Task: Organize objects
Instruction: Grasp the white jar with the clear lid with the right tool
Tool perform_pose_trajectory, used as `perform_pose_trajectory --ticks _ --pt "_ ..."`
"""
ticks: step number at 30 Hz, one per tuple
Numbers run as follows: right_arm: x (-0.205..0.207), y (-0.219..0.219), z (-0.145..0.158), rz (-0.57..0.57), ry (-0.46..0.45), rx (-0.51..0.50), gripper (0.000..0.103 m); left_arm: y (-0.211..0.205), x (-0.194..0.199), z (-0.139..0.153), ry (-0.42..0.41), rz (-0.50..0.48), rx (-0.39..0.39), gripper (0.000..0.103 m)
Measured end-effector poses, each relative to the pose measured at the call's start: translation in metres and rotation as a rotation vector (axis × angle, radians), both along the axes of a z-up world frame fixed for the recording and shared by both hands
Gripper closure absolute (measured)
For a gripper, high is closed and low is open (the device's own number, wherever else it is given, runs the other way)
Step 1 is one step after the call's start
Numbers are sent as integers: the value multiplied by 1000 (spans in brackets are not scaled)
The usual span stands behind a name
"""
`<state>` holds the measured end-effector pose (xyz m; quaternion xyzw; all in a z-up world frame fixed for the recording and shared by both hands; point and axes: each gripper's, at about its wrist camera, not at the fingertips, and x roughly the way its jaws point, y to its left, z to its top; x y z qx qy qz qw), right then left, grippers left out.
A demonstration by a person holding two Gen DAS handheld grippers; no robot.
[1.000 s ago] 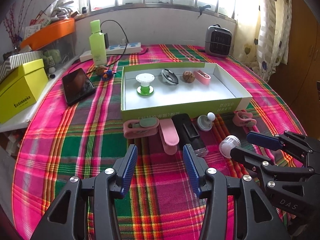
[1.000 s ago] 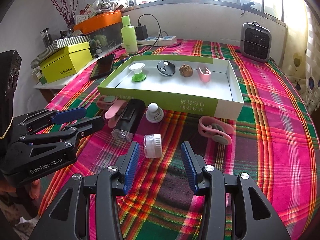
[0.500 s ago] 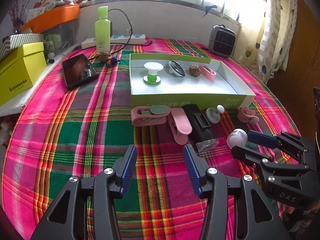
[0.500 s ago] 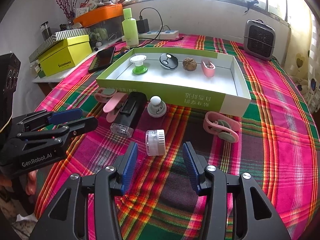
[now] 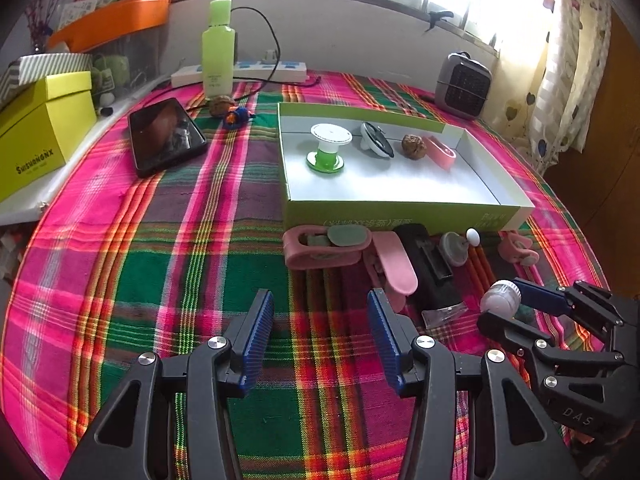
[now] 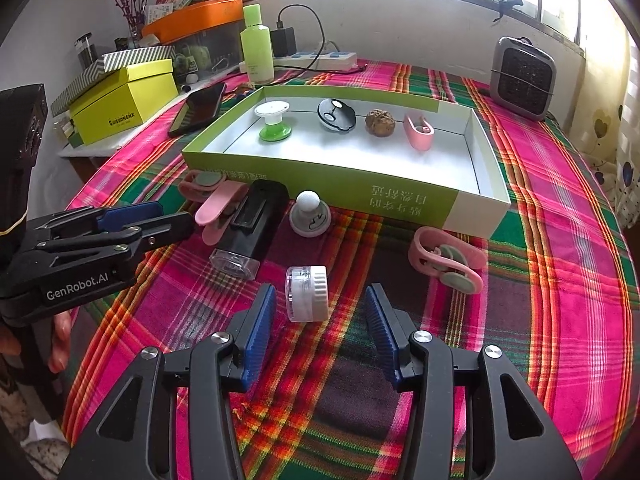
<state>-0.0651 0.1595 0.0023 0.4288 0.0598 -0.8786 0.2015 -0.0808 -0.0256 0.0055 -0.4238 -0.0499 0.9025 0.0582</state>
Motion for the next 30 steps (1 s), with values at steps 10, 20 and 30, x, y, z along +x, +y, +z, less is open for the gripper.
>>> perform_pose_trajectory --ticks 10,20,30 --pt "-1 4 1 -10 6 3 81 4 2 4 2 -20 28 56" --pt "0 32 8 -71 26 -19 83 19 4 15 29 -53 31 56" --pt "5 49 8 -101 27 -37 83 26 -5 9 12 -58 43 56"
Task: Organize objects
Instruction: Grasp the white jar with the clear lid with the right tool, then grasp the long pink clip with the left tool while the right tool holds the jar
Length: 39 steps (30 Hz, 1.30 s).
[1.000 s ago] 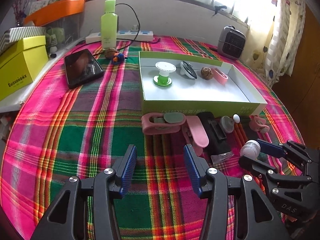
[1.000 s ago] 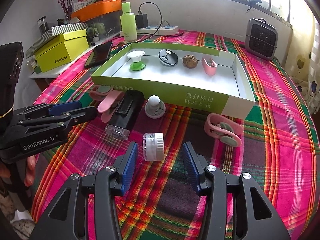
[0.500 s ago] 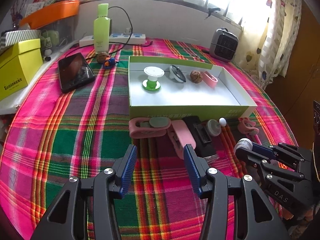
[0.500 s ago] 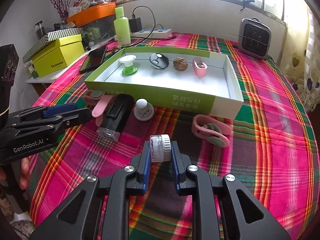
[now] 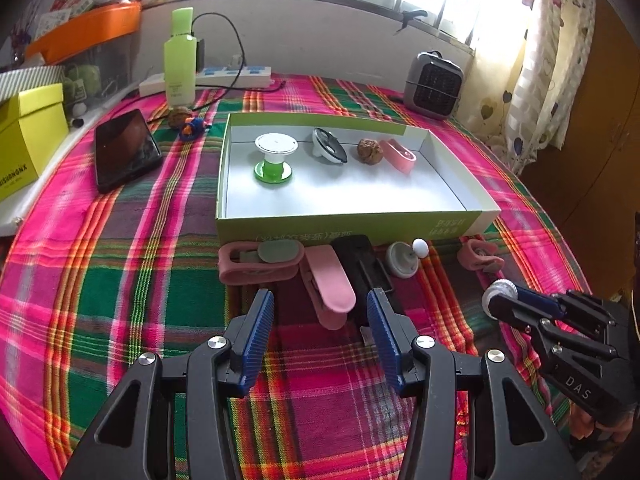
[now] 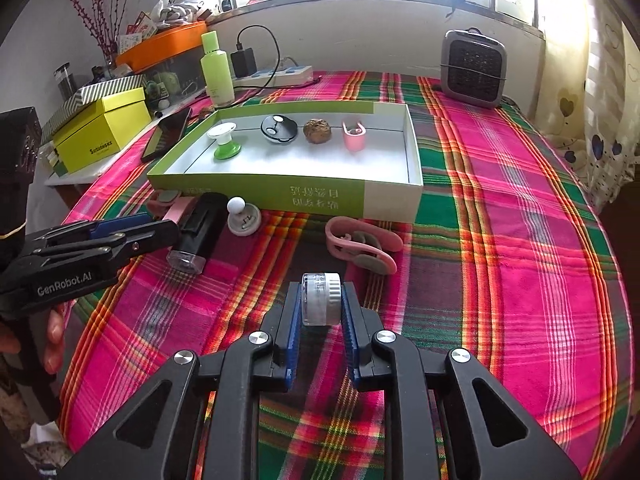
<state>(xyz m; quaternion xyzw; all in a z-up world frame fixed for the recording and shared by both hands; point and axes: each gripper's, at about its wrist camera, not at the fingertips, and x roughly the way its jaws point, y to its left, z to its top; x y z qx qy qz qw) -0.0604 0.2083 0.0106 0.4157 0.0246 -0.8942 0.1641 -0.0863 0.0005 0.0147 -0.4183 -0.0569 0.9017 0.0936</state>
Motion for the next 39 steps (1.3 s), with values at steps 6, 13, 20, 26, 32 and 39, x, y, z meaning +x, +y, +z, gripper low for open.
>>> perform_pose_trajectory --ticks 6,13,20,26,32,39 --pt "-1 1 0 3 0 -11 83 -3 -1 -3 -13 25 -14 56" --pt "-1 1 -1 10 -4 -16 83 -3 -3 -2 -6 39 -46 56" --pt "0 0 -1 9 -3 -15 83 3 -12 -7 -32 35 -53 56" --pt "0 1 -2 9 -4 -14 83 5 -14 -8 -34 37 -57 70" --pt "-1 1 -1 9 -4 -12 83 4 -13 -8 -34 38 -48 83" --pt "0 0 -2 8 -4 -13 83 5 -8 -6 -31 28 -35 87"
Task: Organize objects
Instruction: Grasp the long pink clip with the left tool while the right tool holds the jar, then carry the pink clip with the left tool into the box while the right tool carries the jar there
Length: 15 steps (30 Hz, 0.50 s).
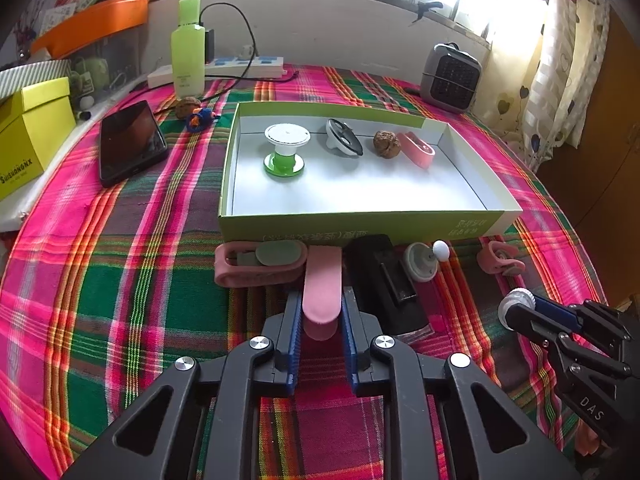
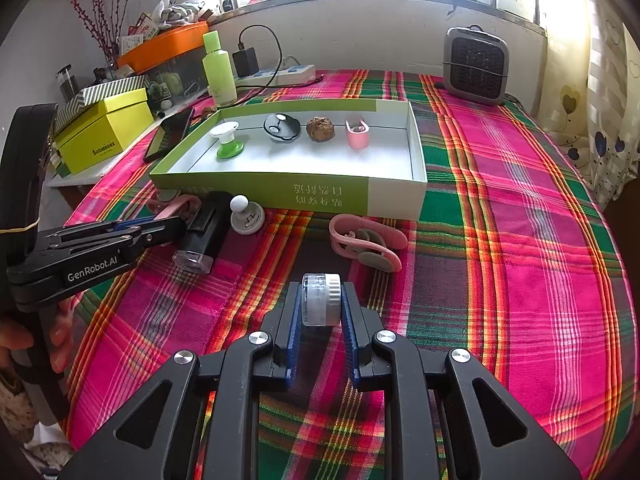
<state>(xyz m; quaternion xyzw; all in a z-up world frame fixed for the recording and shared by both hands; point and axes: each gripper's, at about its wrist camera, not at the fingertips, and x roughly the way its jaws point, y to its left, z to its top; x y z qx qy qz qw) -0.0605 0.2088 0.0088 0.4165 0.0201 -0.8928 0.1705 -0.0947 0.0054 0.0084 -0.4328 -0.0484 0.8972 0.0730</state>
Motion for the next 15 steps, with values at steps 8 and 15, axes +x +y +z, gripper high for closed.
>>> perform_pose_trajectory --ticks 8,15 --pt "1 -1 0 2 1 -2 83 -1 12 1 -3 -12 3 87" --pt "3 -6 0 11 1 -2 83 0 18 -1 -5 -27 0 87"
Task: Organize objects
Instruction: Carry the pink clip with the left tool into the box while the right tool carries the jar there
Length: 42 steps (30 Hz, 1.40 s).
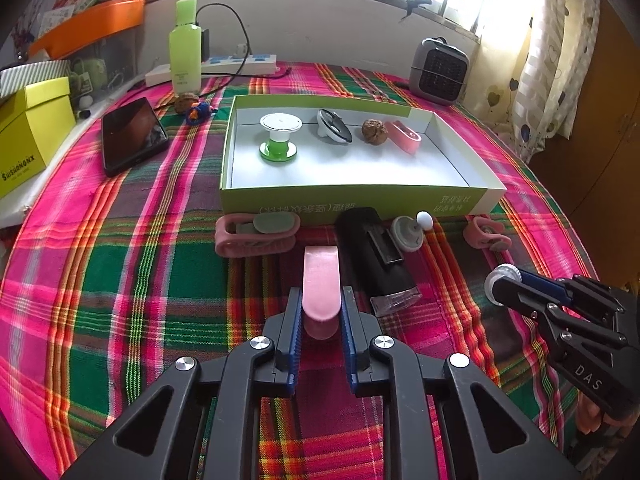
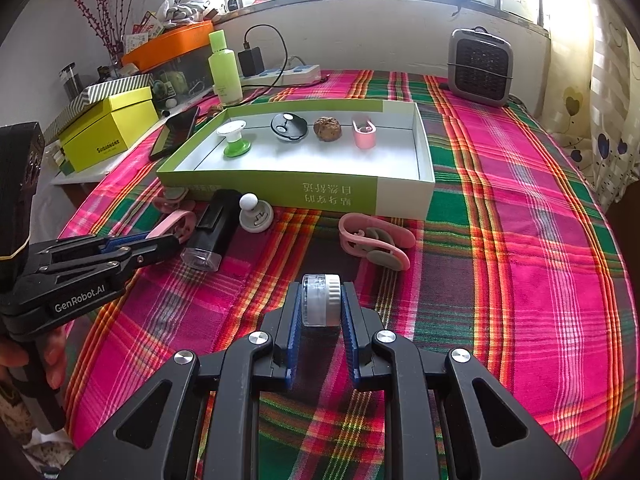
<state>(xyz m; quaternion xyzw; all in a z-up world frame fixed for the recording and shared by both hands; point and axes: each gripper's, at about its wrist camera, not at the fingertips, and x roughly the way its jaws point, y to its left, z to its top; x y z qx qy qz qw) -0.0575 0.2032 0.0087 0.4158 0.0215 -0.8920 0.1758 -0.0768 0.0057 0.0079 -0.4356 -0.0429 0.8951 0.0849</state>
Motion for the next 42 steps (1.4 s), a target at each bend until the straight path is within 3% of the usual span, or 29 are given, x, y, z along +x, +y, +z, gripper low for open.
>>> perform_pose_trajectory --ticks 4,8,16,28,42 --pt "1 0 0 1 -2 -1 83 1 -2 -2 -4 -3 -3 85" --pt "0 -1 0 1 -2 -1 83 3 -8 -1 1 -7 -8 78" --pt "-1 -1 0 3 -3 0 83 4 -16 -1 12 -1 -23 77" --pt "-2 -4 0 5 -3 3 83 3 -16 -1 12 11 -36 87" --pt "-3 -16 11 38 19 -1 83 -2 -7 13 44 9 -36 87"
